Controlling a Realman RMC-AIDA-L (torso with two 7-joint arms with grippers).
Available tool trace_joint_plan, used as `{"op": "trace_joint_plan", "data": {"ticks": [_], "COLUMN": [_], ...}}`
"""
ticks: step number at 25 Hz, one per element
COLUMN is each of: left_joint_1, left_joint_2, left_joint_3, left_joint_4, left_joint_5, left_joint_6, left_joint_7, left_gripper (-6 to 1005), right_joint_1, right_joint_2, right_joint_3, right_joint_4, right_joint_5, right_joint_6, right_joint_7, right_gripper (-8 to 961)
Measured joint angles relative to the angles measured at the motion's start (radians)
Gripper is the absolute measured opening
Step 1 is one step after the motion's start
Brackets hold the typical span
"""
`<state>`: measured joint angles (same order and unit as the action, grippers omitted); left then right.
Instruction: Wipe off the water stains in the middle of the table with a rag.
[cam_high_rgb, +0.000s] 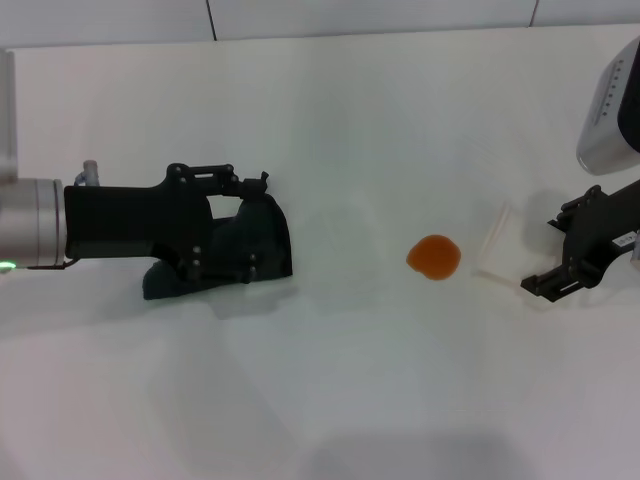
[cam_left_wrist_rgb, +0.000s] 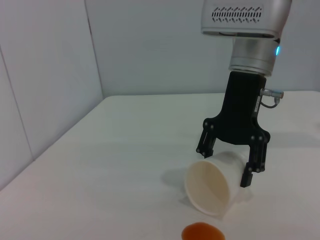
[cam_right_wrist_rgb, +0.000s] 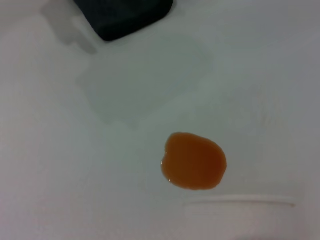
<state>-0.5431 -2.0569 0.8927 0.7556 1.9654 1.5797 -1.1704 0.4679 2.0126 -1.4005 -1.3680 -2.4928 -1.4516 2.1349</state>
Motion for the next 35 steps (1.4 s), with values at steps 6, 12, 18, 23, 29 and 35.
{"op": "trace_joint_plan", "data": {"ticks": [6, 12, 18, 23, 29, 35], "left_joint_1": [0.002, 0.015, 0.023, 0.029, 0.034, 0.034], "left_joint_2": [0.002, 0.004, 0.004, 0.005, 0.004, 0.004], "left_joint_3": [0.000, -0.010, -0.026, -0.026, -0.043, -0.049], "left_joint_4": [0.001, -0.001, -0.004, -0.005, -0.005, -0.006], "left_joint_5": [-0.015, -0.021, -0.021, -0.022, -0.023, -0.024], "left_joint_6": [0.002, 0.004, 0.006, 0.007, 0.008, 0.020], "left_joint_7": [0.001, 0.001, 0.006, 0.012, 0.027, 0.039], "left_gripper": [730, 728, 726, 724, 722, 720], "right_joint_1": [-0.001, -0.017, -0.063, -0.112, -0.139, -0.141], "right_joint_2": [0.000, 0.000, -0.001, 0.000, -0.001, -0.001], "right_joint_3": [0.000, 0.012, 0.086, 0.115, 0.117, 0.128], "right_joint_4": [-0.014, -0.059, -0.085, -0.062, 0.012, 0.142], "right_joint_5": [0.007, 0.019, 0.106, 0.203, 0.339, 0.542], "right_joint_6": [-0.009, -0.001, 0.065, 0.170, 0.285, 0.369], "right_joint_7": [0.000, 0.003, -0.032, -0.102, -0.201, -0.365], "right_gripper": [783, 686, 661, 658, 658, 659]}}
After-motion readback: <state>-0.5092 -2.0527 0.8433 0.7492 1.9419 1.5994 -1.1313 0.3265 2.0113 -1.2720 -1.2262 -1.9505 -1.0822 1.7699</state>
